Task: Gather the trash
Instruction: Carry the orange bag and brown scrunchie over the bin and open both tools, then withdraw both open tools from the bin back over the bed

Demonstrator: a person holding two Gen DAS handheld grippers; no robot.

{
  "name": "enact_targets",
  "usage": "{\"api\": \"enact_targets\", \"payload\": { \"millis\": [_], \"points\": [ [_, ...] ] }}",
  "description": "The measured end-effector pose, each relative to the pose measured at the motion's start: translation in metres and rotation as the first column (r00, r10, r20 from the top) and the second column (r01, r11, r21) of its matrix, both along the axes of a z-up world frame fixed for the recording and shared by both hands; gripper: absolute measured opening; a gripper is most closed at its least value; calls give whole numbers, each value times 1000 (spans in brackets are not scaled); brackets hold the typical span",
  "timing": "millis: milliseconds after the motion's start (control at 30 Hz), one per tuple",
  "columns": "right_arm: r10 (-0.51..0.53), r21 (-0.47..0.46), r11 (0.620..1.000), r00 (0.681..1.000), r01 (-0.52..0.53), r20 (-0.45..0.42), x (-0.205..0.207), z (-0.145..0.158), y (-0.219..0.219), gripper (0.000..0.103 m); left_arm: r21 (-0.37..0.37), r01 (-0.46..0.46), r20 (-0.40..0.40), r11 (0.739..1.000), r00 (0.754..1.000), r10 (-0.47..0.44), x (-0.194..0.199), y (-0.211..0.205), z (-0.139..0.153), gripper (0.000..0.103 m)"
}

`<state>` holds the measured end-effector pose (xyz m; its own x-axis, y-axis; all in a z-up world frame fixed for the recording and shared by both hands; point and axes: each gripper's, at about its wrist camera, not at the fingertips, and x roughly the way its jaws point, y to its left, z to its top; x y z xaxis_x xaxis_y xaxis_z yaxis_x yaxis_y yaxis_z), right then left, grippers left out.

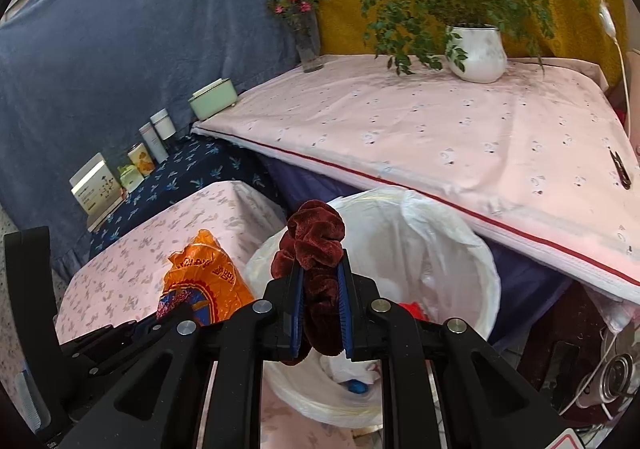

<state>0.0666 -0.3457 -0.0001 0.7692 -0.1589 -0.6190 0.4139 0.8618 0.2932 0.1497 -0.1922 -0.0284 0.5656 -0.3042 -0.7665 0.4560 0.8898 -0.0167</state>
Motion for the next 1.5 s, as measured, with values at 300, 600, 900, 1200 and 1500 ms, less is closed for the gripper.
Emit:
{"api": "enact_targets", "payload": {
  "millis": [300, 600, 900, 1200, 1500],
  "points": [
    [-47, 14, 999, 999, 47, -1, -13, -5, -26, 14, 14, 50, 6, 999, 999, -50, -7, -26, 1, 11],
    [-66, 18, 998, 998, 66, -2, -18, -6, -39, 14, 13, 90, -3, 996, 996, -90, -13, -46, 1, 11],
    [-70, 19, 997, 998, 70, -8, -17, -5, -45, 14, 4, 87, -9, 996, 996, -87, -16, -51, 0, 46],
    [-48, 8, 999, 999, 48, -4, -11, -1, -37, 15, 8, 62, -3, 998, 998, -62, -12, -41, 2, 53],
    [-28, 2, 1000, 999, 28, -19, -3, -2, -26, 16, -1, 29, -16, 1000, 999, -29, -6, -25, -1, 55]
  ]
}}
